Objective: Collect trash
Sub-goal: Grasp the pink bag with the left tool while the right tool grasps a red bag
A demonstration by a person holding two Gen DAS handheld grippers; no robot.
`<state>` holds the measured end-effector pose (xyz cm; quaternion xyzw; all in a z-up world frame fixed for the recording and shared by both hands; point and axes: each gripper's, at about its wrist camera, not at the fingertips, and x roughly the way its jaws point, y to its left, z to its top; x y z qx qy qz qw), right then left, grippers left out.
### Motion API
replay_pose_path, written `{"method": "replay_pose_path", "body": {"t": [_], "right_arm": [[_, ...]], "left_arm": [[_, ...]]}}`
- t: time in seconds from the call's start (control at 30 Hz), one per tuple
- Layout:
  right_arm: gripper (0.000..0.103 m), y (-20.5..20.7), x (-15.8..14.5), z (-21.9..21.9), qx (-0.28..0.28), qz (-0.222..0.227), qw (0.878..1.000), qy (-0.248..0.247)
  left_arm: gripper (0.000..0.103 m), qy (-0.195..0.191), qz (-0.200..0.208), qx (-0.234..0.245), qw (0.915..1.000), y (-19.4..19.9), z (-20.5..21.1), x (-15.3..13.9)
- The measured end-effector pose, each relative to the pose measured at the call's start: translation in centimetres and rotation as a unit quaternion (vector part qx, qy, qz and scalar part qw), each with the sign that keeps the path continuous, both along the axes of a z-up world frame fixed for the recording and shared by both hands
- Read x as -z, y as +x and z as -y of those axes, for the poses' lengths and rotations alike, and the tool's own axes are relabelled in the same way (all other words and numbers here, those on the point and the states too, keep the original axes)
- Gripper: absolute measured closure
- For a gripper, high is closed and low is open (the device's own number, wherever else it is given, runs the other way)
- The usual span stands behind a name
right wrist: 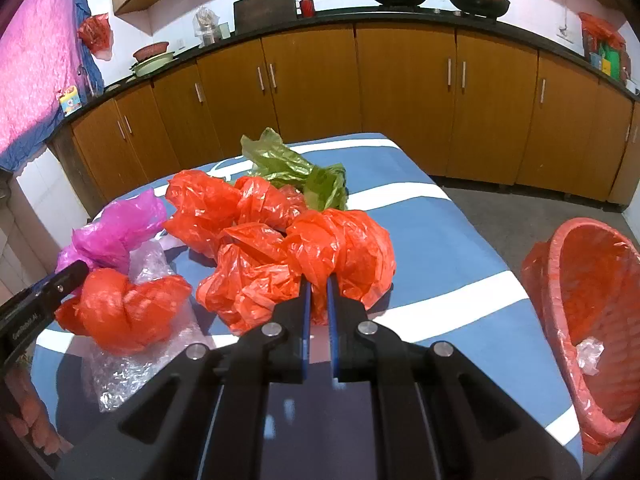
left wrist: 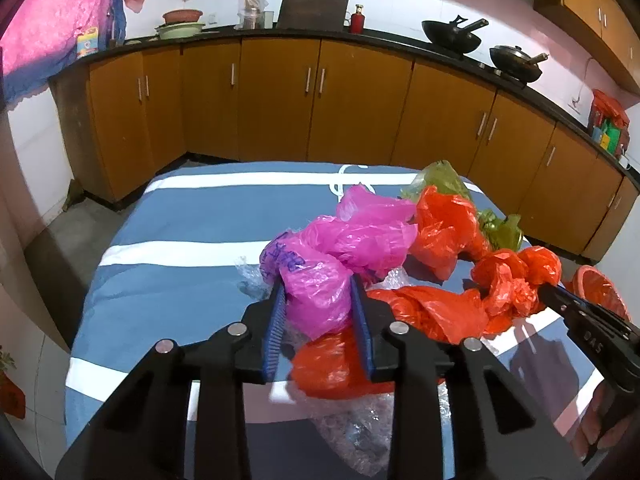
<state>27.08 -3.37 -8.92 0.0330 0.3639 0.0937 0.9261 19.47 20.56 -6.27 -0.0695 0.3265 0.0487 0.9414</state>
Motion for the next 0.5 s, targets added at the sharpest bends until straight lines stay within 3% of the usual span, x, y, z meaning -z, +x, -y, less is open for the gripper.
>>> {"method": "replay_pose_path", "body": {"t": [0.5], "right_arm": [[0.094, -2.8, -2.5, 2.2, 0.005, 0.025, 1.000, 0.007]], "left_arm": [[0.073, 0.006, 0.035, -0.017, 0.9992, -1.7, 0.4, -3.7]]}}
